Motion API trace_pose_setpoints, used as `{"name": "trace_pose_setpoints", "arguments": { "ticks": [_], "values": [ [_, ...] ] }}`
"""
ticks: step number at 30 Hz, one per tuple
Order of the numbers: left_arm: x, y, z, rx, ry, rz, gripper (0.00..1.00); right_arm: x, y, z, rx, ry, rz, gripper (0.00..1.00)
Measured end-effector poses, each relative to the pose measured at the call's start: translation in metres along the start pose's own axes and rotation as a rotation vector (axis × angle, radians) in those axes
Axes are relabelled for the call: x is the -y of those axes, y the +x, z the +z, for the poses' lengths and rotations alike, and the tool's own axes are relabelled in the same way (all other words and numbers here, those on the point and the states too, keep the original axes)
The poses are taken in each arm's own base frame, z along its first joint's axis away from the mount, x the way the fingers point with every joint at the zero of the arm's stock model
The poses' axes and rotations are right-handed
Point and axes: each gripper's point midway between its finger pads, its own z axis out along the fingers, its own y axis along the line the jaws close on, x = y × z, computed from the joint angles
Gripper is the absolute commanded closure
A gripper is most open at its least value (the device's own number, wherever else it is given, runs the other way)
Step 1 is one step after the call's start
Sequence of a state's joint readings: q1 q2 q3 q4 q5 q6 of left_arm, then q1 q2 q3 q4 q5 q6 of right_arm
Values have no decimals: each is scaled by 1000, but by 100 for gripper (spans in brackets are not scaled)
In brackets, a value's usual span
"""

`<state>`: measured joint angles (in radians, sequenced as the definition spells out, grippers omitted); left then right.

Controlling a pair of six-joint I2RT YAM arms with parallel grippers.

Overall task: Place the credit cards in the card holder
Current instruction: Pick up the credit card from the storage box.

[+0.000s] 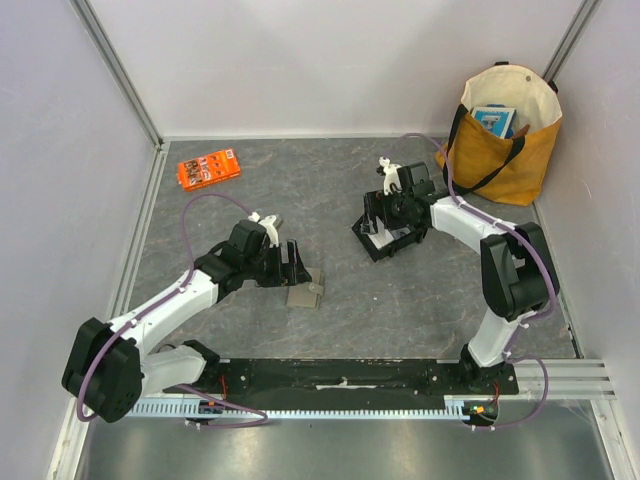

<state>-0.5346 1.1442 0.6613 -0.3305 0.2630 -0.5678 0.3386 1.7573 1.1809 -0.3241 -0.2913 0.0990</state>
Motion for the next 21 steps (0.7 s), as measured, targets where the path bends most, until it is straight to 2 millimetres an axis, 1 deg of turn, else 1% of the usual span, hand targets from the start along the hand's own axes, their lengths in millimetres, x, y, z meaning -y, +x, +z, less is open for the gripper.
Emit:
{"name": "trace_pose_setpoints", "arguments": {
  "ticks": [4,9,16,21],
  "values": [
    [0,0,0,0,0,0,11,-4,2,8,-7,-28,-1,2],
    [0,0,0,0,0,0,11,-4,8,15,-24,-32,-1,2],
    [0,0,0,-2,-1,-1,11,-5,9,17,-27,-31,-9,2],
    [-1,2,2,-9,-5,-3,11,-5,9,17,-29,-35,-17,4]
  ]
}}
